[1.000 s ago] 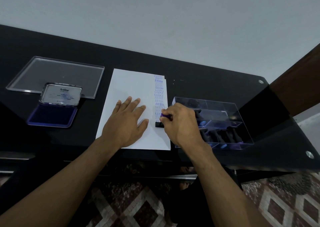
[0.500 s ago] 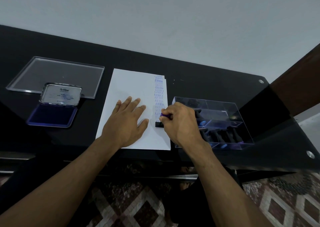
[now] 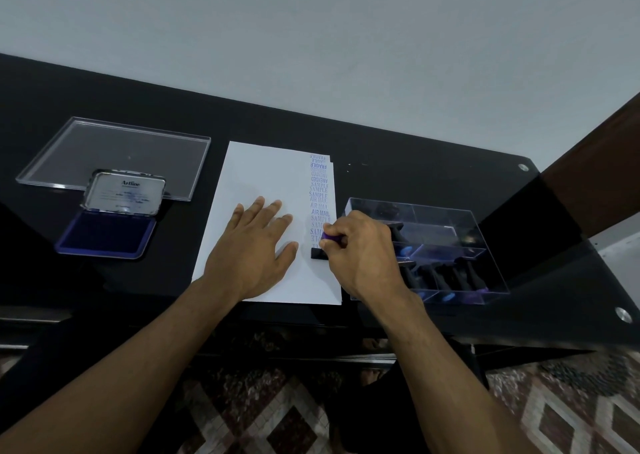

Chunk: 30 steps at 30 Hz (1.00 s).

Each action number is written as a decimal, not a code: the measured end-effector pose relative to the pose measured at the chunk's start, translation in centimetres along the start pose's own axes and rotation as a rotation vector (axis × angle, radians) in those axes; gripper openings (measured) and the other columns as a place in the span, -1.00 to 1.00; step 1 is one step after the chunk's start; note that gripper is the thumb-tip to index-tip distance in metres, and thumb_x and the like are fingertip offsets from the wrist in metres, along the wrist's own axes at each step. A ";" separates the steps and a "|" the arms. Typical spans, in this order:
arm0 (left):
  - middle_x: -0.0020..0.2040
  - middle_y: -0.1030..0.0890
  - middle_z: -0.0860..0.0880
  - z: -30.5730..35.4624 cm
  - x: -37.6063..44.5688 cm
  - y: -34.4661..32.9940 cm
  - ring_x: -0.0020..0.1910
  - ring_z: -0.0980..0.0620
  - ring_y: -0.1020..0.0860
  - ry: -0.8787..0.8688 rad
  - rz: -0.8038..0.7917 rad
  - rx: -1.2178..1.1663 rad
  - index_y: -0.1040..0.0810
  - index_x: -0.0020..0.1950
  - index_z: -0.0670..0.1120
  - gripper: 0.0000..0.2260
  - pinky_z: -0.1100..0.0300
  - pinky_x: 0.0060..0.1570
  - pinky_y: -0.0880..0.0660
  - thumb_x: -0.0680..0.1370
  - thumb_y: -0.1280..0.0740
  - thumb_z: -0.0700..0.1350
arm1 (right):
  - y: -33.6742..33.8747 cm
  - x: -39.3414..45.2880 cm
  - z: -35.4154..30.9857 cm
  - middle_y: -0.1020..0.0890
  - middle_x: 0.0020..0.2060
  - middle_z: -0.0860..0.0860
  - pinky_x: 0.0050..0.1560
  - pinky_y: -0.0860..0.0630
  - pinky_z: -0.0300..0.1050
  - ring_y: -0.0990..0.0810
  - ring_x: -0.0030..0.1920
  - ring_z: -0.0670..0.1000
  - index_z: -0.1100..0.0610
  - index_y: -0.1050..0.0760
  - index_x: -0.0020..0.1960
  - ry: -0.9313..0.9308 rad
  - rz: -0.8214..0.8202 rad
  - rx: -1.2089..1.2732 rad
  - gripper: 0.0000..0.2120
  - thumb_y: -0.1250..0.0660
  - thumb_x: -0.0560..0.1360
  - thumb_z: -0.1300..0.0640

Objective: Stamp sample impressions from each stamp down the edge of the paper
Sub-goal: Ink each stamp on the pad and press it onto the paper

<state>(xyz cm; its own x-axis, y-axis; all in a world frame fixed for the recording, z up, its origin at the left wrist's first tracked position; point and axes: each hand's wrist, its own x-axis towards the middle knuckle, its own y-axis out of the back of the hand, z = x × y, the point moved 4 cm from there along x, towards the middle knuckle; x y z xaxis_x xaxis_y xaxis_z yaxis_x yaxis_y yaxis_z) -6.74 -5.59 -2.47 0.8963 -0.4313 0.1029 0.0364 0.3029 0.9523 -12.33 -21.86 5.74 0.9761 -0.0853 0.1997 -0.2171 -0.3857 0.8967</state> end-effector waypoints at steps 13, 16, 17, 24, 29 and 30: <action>0.62 -0.20 -0.02 -0.1 -0.1 -0.2 0.62 -0.07 -0.06 -0.012 0.021 0.002 -0.33 0.56 0.04 -0.38 -0.10 0.59 0.02 0.59 0.05 0.29 | -0.2 0.3 0.1 -0.61 -0.10 0.03 -0.04 -0.55 -0.23 -0.56 -0.14 -0.05 0.16 -0.69 0.00 -0.014 -0.002 0.030 -0.89 -0.43 0.51 0.16; 0.62 -0.20 -0.02 -0.2 0.0 -0.3 0.62 -0.07 -0.07 -0.012 0.021 0.003 -0.33 0.56 0.04 -0.38 -0.09 0.59 0.04 0.59 0.04 0.29 | -0.2 0.2 0.1 -0.60 -0.10 0.02 -0.05 -0.54 -0.24 -0.57 -0.14 -0.06 0.16 -0.68 0.00 -0.015 0.009 0.037 -0.89 -0.43 0.51 0.16; 0.62 -0.20 -0.02 -0.3 0.0 -0.4 0.62 -0.07 -0.07 -0.012 0.022 0.009 -0.33 0.56 0.04 -0.38 -0.08 0.58 0.05 0.59 0.04 0.30 | -0.3 0.1 0.1 -0.60 -0.09 0.02 -0.05 -0.54 -0.24 -0.57 -0.14 -0.05 0.15 -0.68 0.01 -0.015 0.012 0.041 -0.89 -0.43 0.51 0.15; 0.62 -0.20 -0.02 -0.3 0.0 -0.4 0.62 -0.07 -0.07 -0.022 0.024 0.004 -0.33 0.56 0.04 -0.39 -0.08 0.58 0.05 0.60 0.04 0.30 | -0.2 -0.1 0.4 -0.61 -0.06 0.01 -0.03 -0.50 -0.27 -0.55 -0.13 -0.07 0.15 -0.67 0.04 -0.008 0.028 0.090 -0.85 -0.44 0.50 0.15; 0.62 -0.20 -0.01 -0.5 0.0 -0.4 0.63 -0.06 -0.06 -0.032 0.031 0.000 -0.33 0.56 0.04 -0.37 -0.07 0.58 0.05 0.60 0.07 0.31 | 0.7 -1.2 1.6 -0.62 -0.10 -0.09 -0.13 -0.46 -0.45 -0.57 -0.20 -0.16 0.06 -0.66 0.04 -0.083 0.185 0.262 -0.85 -0.47 0.47 0.16; 0.62 -0.21 -0.02 -0.4 -0.1 -0.4 0.62 -0.06 -0.06 -0.037 0.036 -0.004 -0.33 0.56 0.03 -0.37 -0.08 0.58 0.05 0.60 0.08 0.31 | 1.1 -1.5 2.0 -0.62 -0.13 -0.09 -0.16 -0.49 -0.42 -0.58 -0.21 -0.15 0.04 -0.65 0.01 -0.114 0.277 0.347 -0.85 -0.47 0.46 0.18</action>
<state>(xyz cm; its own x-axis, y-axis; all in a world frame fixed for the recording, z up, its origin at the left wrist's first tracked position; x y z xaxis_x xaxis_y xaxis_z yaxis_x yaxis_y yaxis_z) -6.62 -5.33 -3.03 0.8803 -0.4508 0.1478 0.0063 0.3225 0.9465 -14.05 -24.01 5.62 0.8793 -0.3220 0.3511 -0.4761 -0.6172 0.6264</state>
